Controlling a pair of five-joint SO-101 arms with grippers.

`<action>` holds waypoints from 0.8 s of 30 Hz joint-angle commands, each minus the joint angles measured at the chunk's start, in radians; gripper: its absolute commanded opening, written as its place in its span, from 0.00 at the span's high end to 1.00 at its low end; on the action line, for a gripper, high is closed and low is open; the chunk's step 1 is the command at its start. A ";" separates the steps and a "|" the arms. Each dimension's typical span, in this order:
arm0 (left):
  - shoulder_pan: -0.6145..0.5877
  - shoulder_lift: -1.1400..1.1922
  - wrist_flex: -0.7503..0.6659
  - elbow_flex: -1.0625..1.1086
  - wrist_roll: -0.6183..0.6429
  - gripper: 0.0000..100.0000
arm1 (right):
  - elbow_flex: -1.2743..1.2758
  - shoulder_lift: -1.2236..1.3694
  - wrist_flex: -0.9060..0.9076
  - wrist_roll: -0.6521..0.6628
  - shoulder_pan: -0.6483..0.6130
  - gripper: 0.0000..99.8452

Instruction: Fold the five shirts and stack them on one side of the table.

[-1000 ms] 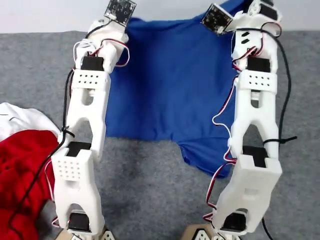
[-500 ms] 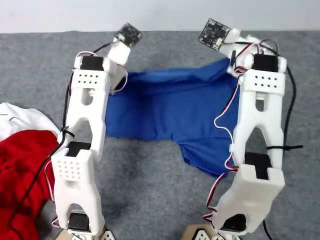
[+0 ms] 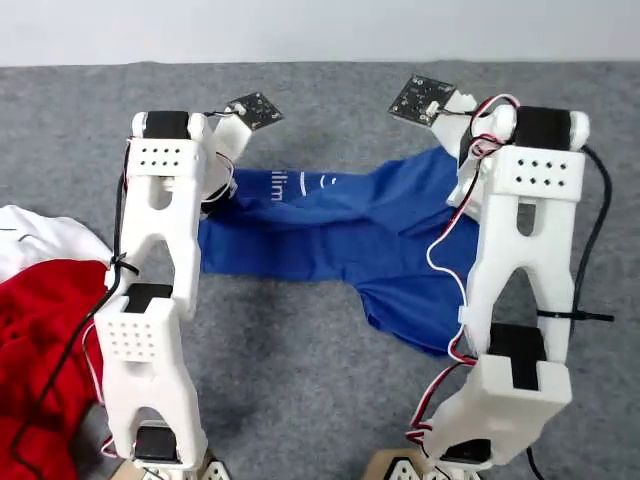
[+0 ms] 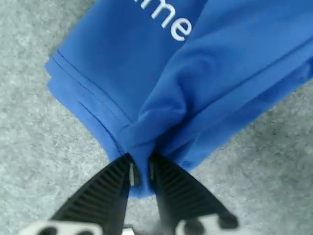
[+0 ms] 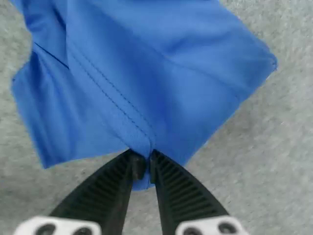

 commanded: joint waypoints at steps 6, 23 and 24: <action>-0.012 -0.015 0.034 -0.047 -0.064 1.00 | 0.077 -0.183 0.047 -0.043 -0.010 0.99; -0.008 -0.008 0.029 0.056 -0.064 0.92 | 0.726 -0.427 0.031 -0.115 -0.008 0.99; -0.008 -0.008 0.029 0.062 -0.064 0.92 | 0.726 -0.426 0.027 -0.115 -0.007 0.99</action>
